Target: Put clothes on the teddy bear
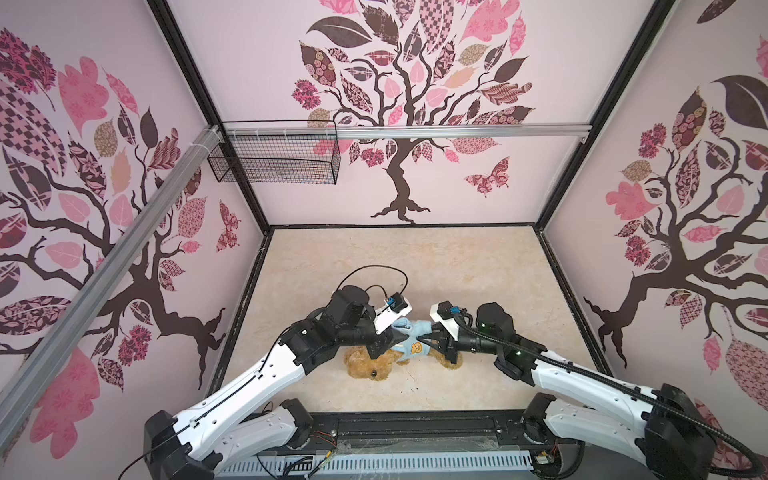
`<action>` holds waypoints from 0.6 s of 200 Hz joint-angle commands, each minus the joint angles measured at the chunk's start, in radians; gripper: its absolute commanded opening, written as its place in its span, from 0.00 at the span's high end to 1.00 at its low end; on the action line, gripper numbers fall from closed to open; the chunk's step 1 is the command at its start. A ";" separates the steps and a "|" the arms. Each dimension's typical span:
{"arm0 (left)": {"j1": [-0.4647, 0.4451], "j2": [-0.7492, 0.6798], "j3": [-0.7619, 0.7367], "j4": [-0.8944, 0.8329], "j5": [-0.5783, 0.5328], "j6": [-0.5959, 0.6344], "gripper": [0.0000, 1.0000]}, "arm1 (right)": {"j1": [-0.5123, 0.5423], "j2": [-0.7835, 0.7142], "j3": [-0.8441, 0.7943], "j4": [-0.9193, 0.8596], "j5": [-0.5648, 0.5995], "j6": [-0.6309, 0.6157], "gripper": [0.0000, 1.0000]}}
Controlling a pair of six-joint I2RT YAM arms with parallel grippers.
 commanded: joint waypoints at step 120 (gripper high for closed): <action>0.001 -0.024 0.267 -0.286 -0.016 0.081 0.64 | 0.049 -0.054 -0.002 -0.016 0.035 -0.050 0.95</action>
